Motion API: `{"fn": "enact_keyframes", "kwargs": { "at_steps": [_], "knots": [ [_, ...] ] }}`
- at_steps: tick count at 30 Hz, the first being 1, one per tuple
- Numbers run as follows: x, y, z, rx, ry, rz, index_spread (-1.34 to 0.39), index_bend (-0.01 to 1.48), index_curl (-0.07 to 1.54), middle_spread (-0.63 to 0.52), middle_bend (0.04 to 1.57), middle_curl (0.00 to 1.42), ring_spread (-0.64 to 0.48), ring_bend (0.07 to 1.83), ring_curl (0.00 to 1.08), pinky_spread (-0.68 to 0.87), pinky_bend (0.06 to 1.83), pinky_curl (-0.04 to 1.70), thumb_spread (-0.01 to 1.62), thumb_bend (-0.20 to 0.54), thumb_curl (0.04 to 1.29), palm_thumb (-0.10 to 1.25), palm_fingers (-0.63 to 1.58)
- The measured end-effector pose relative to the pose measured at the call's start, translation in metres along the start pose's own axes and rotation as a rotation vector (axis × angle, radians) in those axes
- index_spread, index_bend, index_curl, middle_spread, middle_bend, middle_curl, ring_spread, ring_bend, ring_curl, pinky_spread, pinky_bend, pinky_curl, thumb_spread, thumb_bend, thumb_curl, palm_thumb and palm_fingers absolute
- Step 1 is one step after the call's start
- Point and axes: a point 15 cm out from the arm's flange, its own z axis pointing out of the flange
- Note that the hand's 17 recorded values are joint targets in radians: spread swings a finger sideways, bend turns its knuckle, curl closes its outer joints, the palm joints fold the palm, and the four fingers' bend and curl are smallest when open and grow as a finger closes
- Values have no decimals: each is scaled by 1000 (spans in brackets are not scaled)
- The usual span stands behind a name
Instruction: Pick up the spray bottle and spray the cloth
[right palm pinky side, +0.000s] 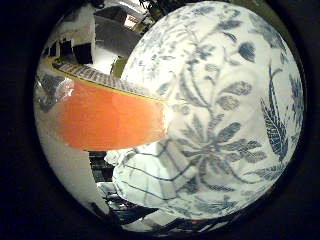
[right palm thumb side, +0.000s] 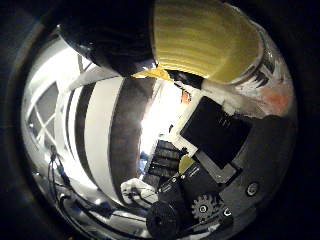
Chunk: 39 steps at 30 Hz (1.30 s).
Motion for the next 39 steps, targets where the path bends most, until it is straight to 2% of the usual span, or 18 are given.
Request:
{"fn": "enact_keyframes", "kwargs": {
  "at_steps": [3,10,19,31,36,39],
  "knots": [
    [-17,24,8,-154,54,29,-190,1207,784,-101,1348,706,-204,1380,696,-174,1253,901,1106,-17,441,949,1147],
    [-86,45,-31,-557,446,-50,-176,1243,754,-96,1381,679,-204,1374,716,-169,1196,1019,1153,-15,429,946,1140],
    [-152,87,-25,-828,798,-203,-171,1247,723,-94,1399,655,-216,1358,735,-175,1138,1133,1192,-14,412,919,1143],
    [-111,148,7,-1004,1151,-141,-178,1252,708,-97,1407,647,-221,1342,753,-185,1105,1188,1234,-13,383,898,1148],
    [-82,157,29,-934,1358,-212,-179,1246,702,-96,1410,647,-221,1346,760,-202,1092,1195,1248,-13,358,878,1148],
    [-61,179,32,-951,1485,-259,-180,1241,702,-96,1409,646,-220,1346,763,-210,1089,1191,1251,-13,342,874,1151]
  ]
}}
